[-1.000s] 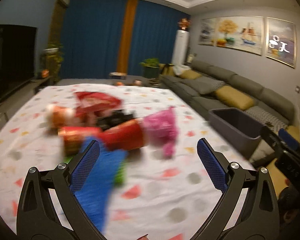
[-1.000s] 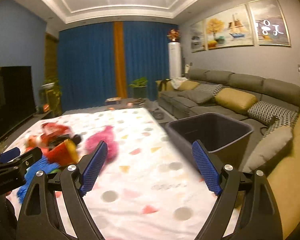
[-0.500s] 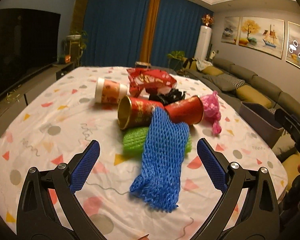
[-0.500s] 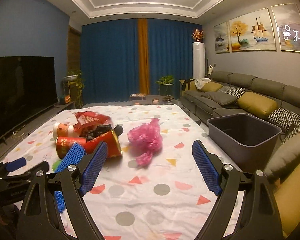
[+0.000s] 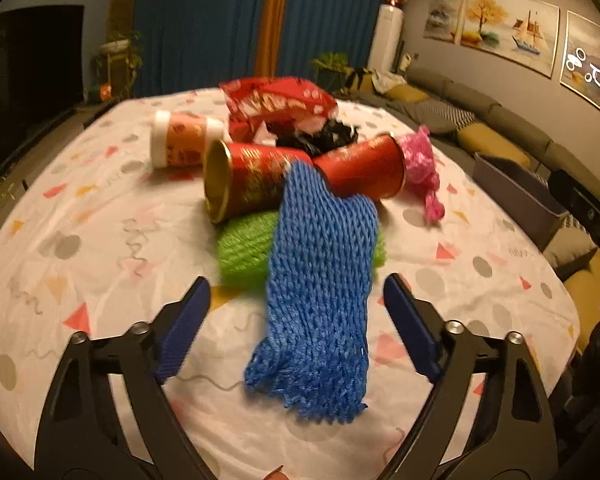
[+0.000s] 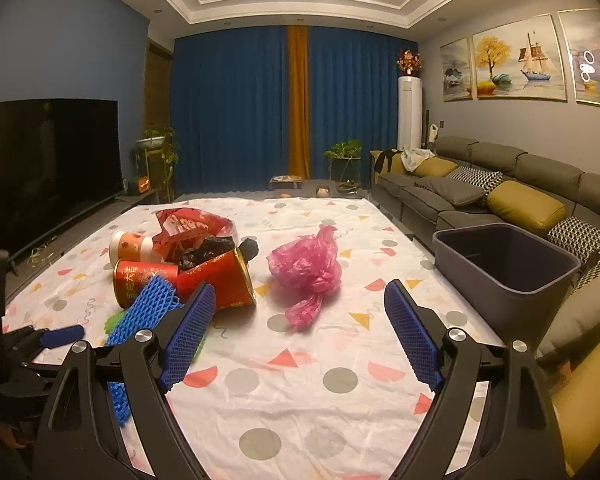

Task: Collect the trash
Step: 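Grasp the blue foam net sleeve with the left gripper and lift it, then hold the blue net in the left gripper while the right gripper grasps the red can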

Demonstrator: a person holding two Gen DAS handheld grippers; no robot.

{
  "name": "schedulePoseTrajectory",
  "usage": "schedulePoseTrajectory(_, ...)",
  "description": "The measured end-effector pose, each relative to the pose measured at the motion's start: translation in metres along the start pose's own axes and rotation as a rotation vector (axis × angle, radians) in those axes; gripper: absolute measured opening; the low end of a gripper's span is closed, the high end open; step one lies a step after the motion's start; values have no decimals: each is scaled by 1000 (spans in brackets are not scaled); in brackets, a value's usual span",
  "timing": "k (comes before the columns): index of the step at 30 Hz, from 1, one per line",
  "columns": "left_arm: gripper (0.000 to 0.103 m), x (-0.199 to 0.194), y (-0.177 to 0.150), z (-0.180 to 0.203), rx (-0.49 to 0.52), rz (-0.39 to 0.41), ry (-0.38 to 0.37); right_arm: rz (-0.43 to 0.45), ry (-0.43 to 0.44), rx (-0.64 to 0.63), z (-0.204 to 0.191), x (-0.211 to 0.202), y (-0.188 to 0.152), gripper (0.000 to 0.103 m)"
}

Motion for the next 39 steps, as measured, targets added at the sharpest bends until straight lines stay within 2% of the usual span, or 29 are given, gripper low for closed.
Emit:
schedulePoseTrajectory(4,73,10,-6,1,-2,-57,-22,-14,11,-5,-4,7,-2,84)
schedulePoseTrajectory(6,64,16,-10,0,-13,-84,-39,-22,18,-6,-5,10,-4,84)
schedulePoseTrajectory(11,24,22,-15,-4,-48,-114,-69,-39,29,-8,-7,17,-7,84)
schedulePoseTrajectory(12,20,22,-16,-3,-48,-115,-74,-41,30,-9,-8,19,-7,84)
schedulePoseTrajectory(13,11,22,-16,-3,-48,-113,-80,-46,33,-10,-8,21,-8,84)
schedulePoseTrajectory(14,8,21,-15,-1,-46,-107,-90,-50,36,-11,-9,22,-8,84)
schedulePoseTrajectory(21,4,2,-2,6,-46,-31,-125,-83,66,-21,-16,33,-11,84)
schedulePoseTrajectory(26,4,-30,20,20,-21,69,-163,-104,82,-26,-21,46,-9,84)
schedulePoseTrajectory(32,4,-61,41,16,-26,166,-153,-134,117,-36,-34,70,-5,84)
schedulePoseTrajectory(35,4,-67,47,9,-34,194,-131,-164,138,-46,-43,84,-6,79)
schedulePoseTrajectory(39,4,-65,47,0,-49,194,-120,-208,174,-57,-57,104,-8,72)
Point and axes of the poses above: each gripper's, at about its wrist camera, not at the fingertips, and x roughly the way its jaws point, z to its right, y to its top, the point moved 8 cm from there along x, roughly the way its jaws point, and after that the axes turned 5 degrees about -y, right-handed, at the moved point
